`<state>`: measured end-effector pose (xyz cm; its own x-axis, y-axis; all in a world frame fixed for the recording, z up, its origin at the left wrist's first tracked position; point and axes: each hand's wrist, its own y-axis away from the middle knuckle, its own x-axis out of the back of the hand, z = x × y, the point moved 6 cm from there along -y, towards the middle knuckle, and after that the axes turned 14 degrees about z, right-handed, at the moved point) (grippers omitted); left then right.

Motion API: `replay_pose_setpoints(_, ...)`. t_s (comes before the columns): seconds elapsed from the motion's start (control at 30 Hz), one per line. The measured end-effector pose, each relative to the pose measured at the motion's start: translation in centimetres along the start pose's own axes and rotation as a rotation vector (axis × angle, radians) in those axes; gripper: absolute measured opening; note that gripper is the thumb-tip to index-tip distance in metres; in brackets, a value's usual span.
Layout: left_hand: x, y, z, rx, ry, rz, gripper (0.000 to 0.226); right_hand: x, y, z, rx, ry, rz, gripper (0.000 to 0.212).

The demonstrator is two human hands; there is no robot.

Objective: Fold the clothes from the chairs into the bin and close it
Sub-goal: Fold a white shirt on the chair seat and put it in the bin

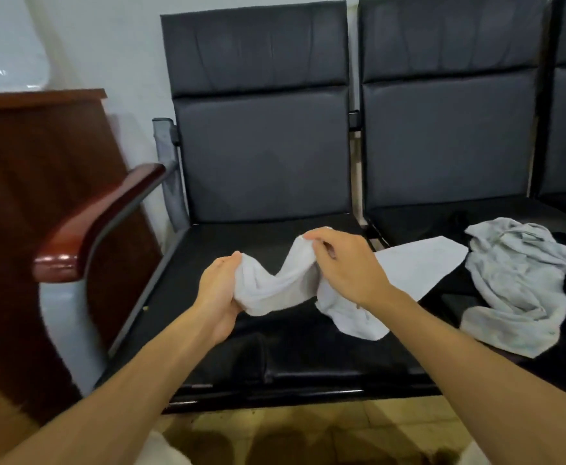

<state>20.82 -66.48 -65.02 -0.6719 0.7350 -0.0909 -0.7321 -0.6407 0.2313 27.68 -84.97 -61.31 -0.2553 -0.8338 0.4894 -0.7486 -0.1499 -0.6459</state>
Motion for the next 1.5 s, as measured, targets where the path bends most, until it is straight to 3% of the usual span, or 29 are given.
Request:
replay_pose_setpoints(0.13,3.7,-0.7,-0.2,-0.036,-0.131,0.11,0.028,-2.5,0.8,1.4,-0.056,0.123,-0.163,0.039)
replay_pose_setpoints(0.23,5.9,-1.8,-0.2,-0.072,-0.154,0.183,0.036,-3.6,1.6,3.1,-0.142,0.196,-0.402,0.051)
replay_pose_setpoints(0.33,7.9,-3.3,-0.3,-0.155,-0.325,0.242,0.021,-3.8,2.8,4.9,-0.072,0.468,-0.63,0.067)
replay_pose_setpoints(0.4,8.1,-3.4,-0.3,-0.26,-0.524,0.191,0.016,-3.6,3.4,5.9,-0.05,0.572,-0.696,0.073)
replay_pose_setpoints(0.5,6.9,-3.4,-0.9,-0.438,-0.928,0.06,0.031,-3.3,3.7,6.6,-0.075,0.514,-0.648,0.061)
replay_pose_setpoints(0.6,4.9,-2.2,-0.5,-0.614,-1.189,0.045,0.033,-3.3,3.6,6.8,-0.07,0.45,-0.587,0.044)
replay_pose_setpoints(0.67,3.5,-1.3,-0.1,-0.706,-1.161,0.0,0.026,-3.1,3.3,6.7,-0.057,0.393,-0.569,0.029)
replay_pose_setpoints(0.77,0.9,0.1,-0.9,-0.687,-1.02,-0.238,0.023,-2.8,2.7,6.0,-0.031,0.295,-0.561,0.007)
replay_pose_setpoints(0.9,-2.1,0.2,-3.5,-0.725,-1.207,-0.442,0.031,-2.2,1.9,5.7,-0.071,0.187,-0.516,0.019)
replay_pose_setpoints(1.1,-3.6,-2.9,-4.6,-0.71,-1.226,-0.401,0.045,-1.0,0.4,6.7,-0.329,-0.068,-0.394,0.014)
replay_pose_setpoints(1.27,-3.7,-4.3,-6.2,-0.608,-1.277,-0.507,0.049,-0.7,-0.6,7.8,-0.523,-0.232,-0.298,0.013)
replay_pose_setpoints(1.5,-4.4,-4.4,-5.9,-0.68,-1.308,-0.467,0.024,-1.0,-0.6,9.9,-0.603,-0.157,-0.211,0.022)
